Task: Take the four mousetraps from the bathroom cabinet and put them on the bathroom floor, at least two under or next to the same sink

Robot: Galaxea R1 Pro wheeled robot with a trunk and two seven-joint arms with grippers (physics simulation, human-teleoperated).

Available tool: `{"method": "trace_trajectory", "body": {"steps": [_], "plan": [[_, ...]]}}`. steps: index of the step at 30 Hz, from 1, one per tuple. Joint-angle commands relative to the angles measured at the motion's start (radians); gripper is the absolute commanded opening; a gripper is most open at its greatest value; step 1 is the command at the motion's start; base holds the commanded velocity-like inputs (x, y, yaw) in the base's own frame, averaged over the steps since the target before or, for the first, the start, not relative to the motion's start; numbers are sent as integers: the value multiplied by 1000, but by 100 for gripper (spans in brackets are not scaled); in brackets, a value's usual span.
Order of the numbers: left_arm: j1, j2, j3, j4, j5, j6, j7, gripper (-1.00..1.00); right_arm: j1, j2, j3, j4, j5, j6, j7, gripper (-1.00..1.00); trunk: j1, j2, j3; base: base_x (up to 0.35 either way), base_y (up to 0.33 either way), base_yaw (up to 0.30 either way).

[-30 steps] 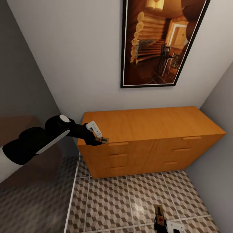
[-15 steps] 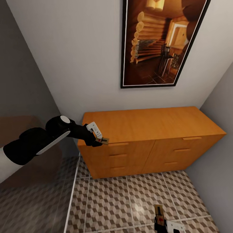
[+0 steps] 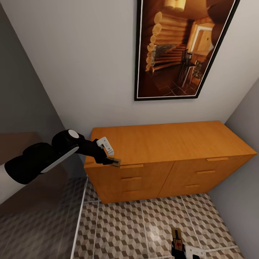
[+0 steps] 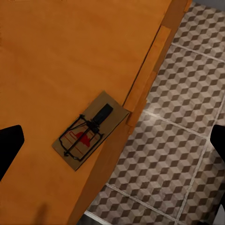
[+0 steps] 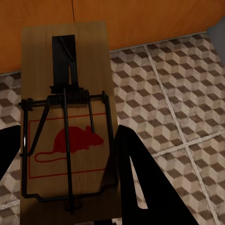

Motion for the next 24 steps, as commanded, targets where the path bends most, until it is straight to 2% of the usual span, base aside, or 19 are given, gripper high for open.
{"method": "trace_trajectory", "body": {"steps": [1, 12, 18, 24], "plan": [[-2, 1, -2, -1, -3, 2, -5, 100, -1, 0, 9, 1, -10, -3, -4, -100, 1, -2, -2, 30, 0, 0], [-2, -2, -3, 0, -3, 2, -5, 100, 4, 1, 9, 3, -10, -1, -4, -100, 1, -2, -2, 5, 0, 0], [-2, -2, -32, 6, -3, 2, -5, 100, 22, 2, 9, 3, -10, 0, -4, -100, 1, -2, -2, 0, 0, 0], [-2, -1, -39, 7, -3, 1, -5, 100, 24, 3, 9, 3, -10, 0, -4, -100, 1, -2, -2, 0, 0, 0]]}}
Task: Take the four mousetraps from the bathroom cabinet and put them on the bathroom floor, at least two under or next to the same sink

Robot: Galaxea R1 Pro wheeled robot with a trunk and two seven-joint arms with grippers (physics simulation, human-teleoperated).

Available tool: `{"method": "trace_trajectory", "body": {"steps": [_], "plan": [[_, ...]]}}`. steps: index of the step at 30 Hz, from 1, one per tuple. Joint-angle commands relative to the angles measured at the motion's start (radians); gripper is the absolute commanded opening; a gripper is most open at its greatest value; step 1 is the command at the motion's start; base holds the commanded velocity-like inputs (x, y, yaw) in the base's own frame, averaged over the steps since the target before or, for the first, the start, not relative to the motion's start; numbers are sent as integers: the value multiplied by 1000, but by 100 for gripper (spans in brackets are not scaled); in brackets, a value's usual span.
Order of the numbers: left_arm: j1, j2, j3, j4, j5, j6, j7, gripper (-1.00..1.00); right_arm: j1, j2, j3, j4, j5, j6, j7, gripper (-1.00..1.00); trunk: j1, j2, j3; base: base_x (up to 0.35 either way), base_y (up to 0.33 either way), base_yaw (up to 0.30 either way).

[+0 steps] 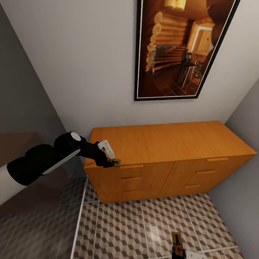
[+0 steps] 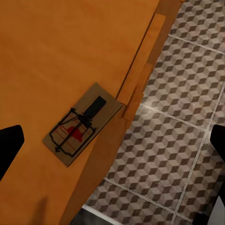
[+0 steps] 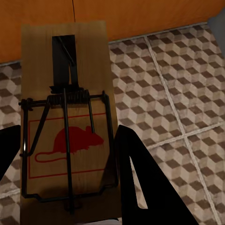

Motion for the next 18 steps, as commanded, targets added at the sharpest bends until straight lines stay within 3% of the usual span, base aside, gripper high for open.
{"method": "trace_trajectory", "body": {"steps": [1, 18], "plan": [[-2, 1, -2, -1, -3, 2, -4, 100, -1, 0, 9, 1, -9, -3, -4, -100, 1, -2, -2, 0, 0, 0], [-2, -1, -26, 6, -3, 2, -4, 100, -1, 1, 9, 1, -5, -3, -4, -100, 1, -2, -2, 110, 0, 0]]}}
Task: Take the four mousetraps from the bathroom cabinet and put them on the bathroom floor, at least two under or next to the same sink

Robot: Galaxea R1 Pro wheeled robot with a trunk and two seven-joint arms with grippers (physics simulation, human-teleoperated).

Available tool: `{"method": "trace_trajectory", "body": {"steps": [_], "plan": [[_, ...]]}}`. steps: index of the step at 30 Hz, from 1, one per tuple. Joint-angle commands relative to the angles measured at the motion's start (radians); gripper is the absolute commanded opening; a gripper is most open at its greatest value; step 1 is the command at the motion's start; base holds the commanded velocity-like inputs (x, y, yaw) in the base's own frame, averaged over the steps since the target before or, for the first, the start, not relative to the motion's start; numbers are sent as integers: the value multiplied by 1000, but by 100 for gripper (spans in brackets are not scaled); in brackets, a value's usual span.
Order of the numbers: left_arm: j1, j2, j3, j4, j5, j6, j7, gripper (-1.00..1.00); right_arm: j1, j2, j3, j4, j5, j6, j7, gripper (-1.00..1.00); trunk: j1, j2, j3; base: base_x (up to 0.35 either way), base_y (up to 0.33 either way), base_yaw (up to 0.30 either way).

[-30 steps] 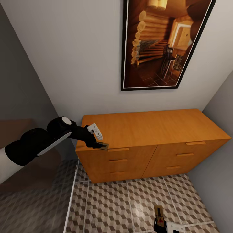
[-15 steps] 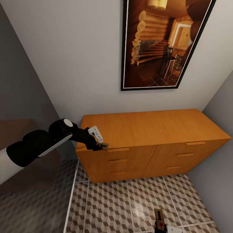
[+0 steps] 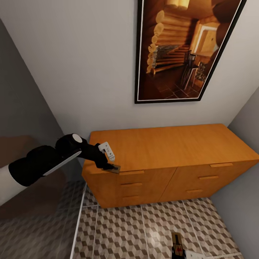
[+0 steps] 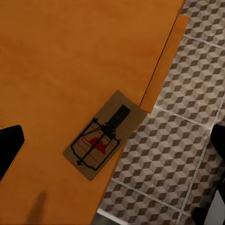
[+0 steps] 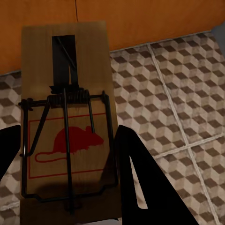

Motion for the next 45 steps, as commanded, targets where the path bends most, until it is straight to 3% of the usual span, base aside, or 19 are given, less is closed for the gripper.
{"method": "trace_trajectory", "body": {"steps": [1, 16, 32, 45], "plan": [[-2, 0, -3, 0, -3, 2, -4, 100, -1, 0, 9, 1, -10, -3, -4, -100, 1, -2, -2, 31, 0, 0], [-2, 0, -33, 0, -4, 2, -5, 100, -1, 0, 9, 1, -10, -3, 23, -100, 1, -2, -6, 5, 0, 0], [-2, 0, -35, -1, -5, 2, -5, 100, -1, 0, 9, 1, -10, -3, 28, -100, 1, -2, -28, 0, 0, 0], [-3, 0, -40, 0, -4, 2, -5, 100, -1, 0, 9, 1, -10, -3, 28, -100, 1, -2, -30, 89, 42, 0]]}}
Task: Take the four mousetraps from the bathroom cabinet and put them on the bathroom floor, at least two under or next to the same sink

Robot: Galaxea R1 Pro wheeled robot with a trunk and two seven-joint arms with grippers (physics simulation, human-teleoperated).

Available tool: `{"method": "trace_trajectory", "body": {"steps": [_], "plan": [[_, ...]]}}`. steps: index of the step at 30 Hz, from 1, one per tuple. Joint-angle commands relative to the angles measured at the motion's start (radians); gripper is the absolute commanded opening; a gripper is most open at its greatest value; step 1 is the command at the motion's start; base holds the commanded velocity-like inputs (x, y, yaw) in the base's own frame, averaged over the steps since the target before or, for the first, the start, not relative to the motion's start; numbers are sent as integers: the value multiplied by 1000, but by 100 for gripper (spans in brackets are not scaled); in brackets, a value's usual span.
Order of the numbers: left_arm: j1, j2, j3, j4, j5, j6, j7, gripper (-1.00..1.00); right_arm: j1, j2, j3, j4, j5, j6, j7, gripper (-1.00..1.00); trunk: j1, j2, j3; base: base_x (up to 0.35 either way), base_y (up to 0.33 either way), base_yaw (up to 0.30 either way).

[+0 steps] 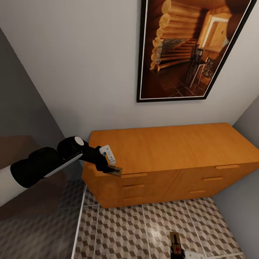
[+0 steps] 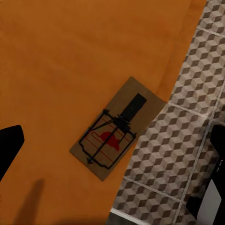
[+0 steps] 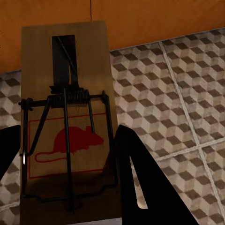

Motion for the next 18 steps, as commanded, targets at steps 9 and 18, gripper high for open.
{"method": "trace_trajectory", "body": {"steps": [9, 18], "plan": [[-1, 1, -3, -1, -4, 2, -4, 100, 13, 3, 9, 1, -11, 84, 1, -100, 1, -2, -2, 7, 3, 0], [-1, -3, -10, -1, -4, 2, -4, 100, 36, 2, 9, 1, -12, 157, 48, -100, 1, -2, -2, 0, 0, 0]]}}
